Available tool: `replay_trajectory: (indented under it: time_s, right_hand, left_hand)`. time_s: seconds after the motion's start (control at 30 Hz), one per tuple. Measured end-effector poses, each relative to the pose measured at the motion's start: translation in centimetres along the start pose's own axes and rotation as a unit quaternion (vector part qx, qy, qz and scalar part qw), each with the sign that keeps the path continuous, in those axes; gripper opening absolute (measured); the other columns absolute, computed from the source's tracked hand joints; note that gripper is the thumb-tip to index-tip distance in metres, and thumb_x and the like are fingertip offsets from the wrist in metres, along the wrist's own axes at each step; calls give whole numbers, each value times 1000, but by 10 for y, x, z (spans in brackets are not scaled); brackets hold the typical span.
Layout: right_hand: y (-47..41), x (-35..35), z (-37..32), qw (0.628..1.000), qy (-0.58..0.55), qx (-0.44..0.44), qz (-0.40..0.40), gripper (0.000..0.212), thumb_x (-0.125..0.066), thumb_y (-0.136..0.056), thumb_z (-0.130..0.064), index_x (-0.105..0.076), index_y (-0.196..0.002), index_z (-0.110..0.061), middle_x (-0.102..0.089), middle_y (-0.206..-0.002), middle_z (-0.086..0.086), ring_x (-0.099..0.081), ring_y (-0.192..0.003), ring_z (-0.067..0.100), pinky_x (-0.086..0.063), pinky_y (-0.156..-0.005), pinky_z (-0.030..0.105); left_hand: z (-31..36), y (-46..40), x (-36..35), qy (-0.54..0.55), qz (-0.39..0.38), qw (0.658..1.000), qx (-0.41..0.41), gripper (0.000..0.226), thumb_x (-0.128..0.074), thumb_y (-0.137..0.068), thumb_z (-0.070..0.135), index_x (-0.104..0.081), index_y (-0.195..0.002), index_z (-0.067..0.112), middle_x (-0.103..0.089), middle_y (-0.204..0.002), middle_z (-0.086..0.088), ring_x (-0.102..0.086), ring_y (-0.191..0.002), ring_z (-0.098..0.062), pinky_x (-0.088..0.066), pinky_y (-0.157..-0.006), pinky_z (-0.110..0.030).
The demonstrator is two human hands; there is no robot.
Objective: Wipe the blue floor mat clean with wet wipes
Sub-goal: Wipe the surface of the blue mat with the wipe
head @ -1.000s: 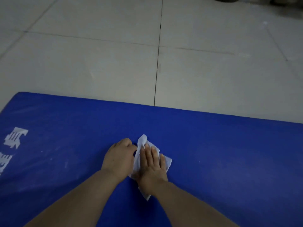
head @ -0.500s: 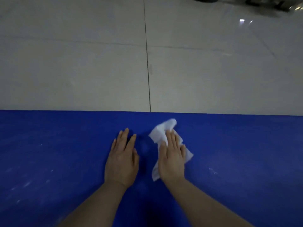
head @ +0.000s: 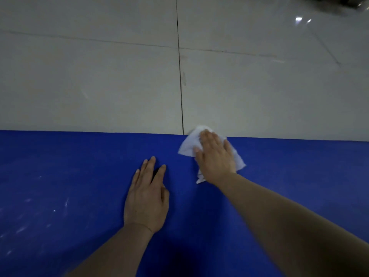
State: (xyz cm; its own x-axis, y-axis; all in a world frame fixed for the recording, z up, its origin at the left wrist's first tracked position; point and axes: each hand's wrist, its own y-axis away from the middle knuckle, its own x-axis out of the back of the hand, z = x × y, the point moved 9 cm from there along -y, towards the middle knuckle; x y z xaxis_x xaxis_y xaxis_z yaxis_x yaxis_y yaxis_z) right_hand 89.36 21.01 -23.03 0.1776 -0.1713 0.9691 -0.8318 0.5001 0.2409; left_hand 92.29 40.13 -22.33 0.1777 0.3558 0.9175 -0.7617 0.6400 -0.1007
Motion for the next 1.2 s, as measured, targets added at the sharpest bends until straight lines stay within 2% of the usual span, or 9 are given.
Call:
replay_trajectory:
  time_s: [0.07, 0.17, 0.27, 0.53, 0.63, 0.83, 0.93, 1.07, 1.2]
  right_hand:
    - [5, 5, 54, 997, 26, -74, 16, 76, 10, -87, -49, -5, -153, -14, -6, -161, 2, -4, -147, 17, -6, -118, 44]
    - [14, 14, 117, 982, 29, -188, 17, 63, -4, -97, -43, -9, -152, -13, -11, -159, 3, -9, -145, 19, -10, -117, 47]
    - [11, 13, 109, 978, -9, -207, 3, 58, -10, -102, -38, -3, -153, -12, -2, -161, 4, -2, -147, 20, -5, -118, 43]
    - [4, 0, -78, 996, -2, 87, 23, 57, -24, -102, -34, -6, -154, -19, 6, -161, 1, 9, -147, 20, 0, -118, 47]
    - [13, 1, -76, 993, -23, 114, 8, 55, -18, -104, -35, 2, -153, -21, 9, -160, -3, 11, -146, 13, 6, -119, 38]
    - [37, 5, 78, 987, -29, -155, 28, 56, -14, -103, -34, 2, -153, -15, 2, -161, 2, 3, -147, 16, -1, -119, 36]
    - [57, -1, 95, 966, -80, -245, 32, 57, -11, -103, -38, 2, -153, -13, 4, -161, 4, 5, -147, 18, 2, -119, 40]
    - [51, -14, 6, 991, -45, -121, 30, 57, -8, -101, -38, 8, -152, -19, 12, -160, 2, 10, -147, 19, 2, -119, 45]
    - [67, -17, -57, 994, -93, 36, 38, 77, 12, -81, -47, -3, -152, -24, 9, -158, -6, 10, -146, 11, 9, -116, 36]
  left_hand:
    - [2, 0, 1, -1, 7, 1000, -2, 50, -37, -86, 21, -56, -131, 9, -41, -147, -14, -37, -136, -28, -29, -111, -46]
    - [5, -1, 3, -16, 19, 1000, -9, 46, -41, -88, 19, -56, -131, 8, -43, -146, -15, -40, -134, -29, -28, -109, -48]
    - [3, -1, 0, -16, 13, 1000, -4, 48, -62, -84, 8, -55, -132, 7, -41, -147, -16, -39, -136, -31, -26, -110, -47]
    - [1, -3, -3, 6, -18, 1000, 8, 52, -61, -84, 8, -51, -136, 11, -37, -150, -15, -29, -141, -26, -22, -114, -42]
    - [0, -3, -2, 13, -21, 1000, 10, 50, -60, -86, 9, -53, -135, 11, -37, -150, -14, -29, -141, -26, -22, -114, -41]
    - [2, -2, 1, 15, 3, 1000, 5, 48, -62, -84, 7, -55, -132, 6, -39, -148, -16, -37, -137, -32, -26, -112, -45]
    - [2, -2, 2, 16, 5, 1000, 12, 46, -60, -85, 8, -56, -131, 6, -41, -147, -17, -37, -137, -33, -26, -112, -45]
    - [1, -2, 3, 22, 4, 1000, 17, 45, -60, -84, 6, -57, -129, 5, -42, -146, -18, -37, -137, -33, -26, -112, -43]
    - [-1, -3, 3, 38, 1, 999, 26, 43, -60, -85, 6, -58, -127, 5, -43, -146, -17, -36, -138, -31, -23, -112, -41]
